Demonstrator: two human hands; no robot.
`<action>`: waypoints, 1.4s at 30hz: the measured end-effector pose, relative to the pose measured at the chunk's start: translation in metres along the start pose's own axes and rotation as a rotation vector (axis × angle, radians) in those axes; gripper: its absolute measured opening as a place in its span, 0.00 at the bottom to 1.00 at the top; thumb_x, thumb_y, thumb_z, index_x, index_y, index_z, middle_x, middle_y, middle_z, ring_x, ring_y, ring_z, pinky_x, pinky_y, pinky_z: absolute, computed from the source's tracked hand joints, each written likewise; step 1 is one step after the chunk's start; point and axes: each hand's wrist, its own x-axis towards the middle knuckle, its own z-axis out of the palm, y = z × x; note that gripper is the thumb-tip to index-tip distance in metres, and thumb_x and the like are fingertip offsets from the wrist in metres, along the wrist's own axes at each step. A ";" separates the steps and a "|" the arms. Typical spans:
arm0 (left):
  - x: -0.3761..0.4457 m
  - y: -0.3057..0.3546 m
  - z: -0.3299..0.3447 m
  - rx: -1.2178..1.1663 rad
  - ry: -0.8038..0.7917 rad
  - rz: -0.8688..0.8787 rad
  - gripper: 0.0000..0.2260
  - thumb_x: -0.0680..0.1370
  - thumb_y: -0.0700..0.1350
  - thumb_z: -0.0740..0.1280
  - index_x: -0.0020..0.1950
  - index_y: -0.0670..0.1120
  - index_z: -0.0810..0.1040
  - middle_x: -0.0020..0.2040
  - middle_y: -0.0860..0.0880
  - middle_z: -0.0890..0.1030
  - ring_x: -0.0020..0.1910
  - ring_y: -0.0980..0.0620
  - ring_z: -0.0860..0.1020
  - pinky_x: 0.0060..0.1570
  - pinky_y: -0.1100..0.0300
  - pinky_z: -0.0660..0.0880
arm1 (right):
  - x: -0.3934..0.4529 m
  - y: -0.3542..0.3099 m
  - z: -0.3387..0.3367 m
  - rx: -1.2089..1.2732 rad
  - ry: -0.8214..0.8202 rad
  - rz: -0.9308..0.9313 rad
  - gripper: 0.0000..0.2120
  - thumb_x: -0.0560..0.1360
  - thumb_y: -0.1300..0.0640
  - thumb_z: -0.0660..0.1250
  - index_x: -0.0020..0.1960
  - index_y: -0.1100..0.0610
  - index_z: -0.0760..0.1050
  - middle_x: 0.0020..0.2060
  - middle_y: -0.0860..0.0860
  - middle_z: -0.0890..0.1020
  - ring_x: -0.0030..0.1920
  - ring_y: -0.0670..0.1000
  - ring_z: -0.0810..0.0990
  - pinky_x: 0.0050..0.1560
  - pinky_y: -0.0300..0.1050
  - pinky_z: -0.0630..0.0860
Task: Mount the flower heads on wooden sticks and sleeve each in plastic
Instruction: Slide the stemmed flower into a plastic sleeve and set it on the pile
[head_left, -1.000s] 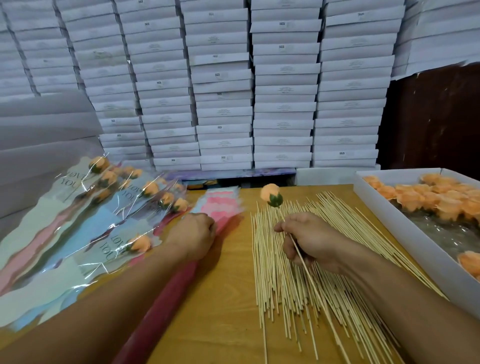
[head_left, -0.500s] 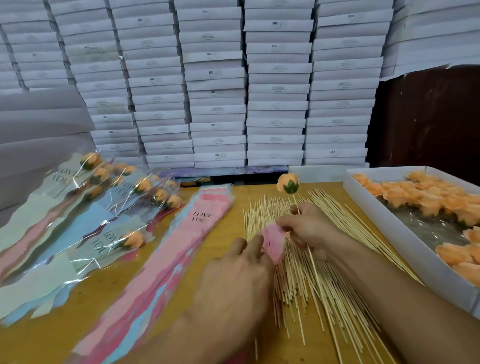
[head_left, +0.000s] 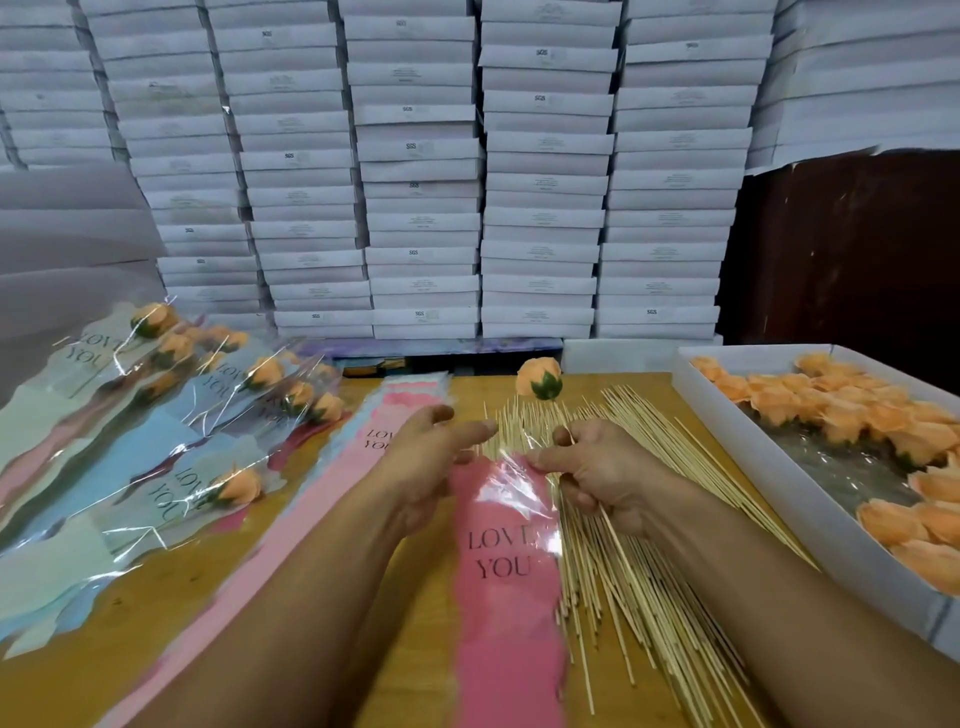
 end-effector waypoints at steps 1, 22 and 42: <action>0.004 -0.004 0.000 -0.095 -0.038 -0.007 0.30 0.74 0.41 0.75 0.73 0.45 0.68 0.61 0.40 0.79 0.51 0.47 0.81 0.42 0.54 0.80 | 0.000 0.000 0.000 0.005 0.004 0.004 0.13 0.74 0.62 0.75 0.45 0.58 0.70 0.41 0.59 0.80 0.19 0.45 0.65 0.18 0.36 0.60; 0.007 -0.027 -0.013 0.562 0.089 0.696 0.06 0.72 0.37 0.77 0.42 0.48 0.85 0.47 0.48 0.81 0.51 0.54 0.73 0.50 0.62 0.66 | -0.001 0.000 0.001 -0.026 0.123 0.057 0.16 0.71 0.65 0.78 0.44 0.58 0.70 0.37 0.57 0.82 0.18 0.45 0.66 0.17 0.37 0.62; 0.007 -0.027 -0.014 0.165 -0.047 0.429 0.06 0.72 0.25 0.67 0.40 0.34 0.78 0.34 0.46 0.76 0.35 0.50 0.71 0.39 0.60 0.70 | -0.011 -0.005 0.005 -0.030 0.075 -0.025 0.22 0.68 0.57 0.81 0.44 0.55 0.66 0.36 0.54 0.78 0.20 0.45 0.62 0.18 0.38 0.60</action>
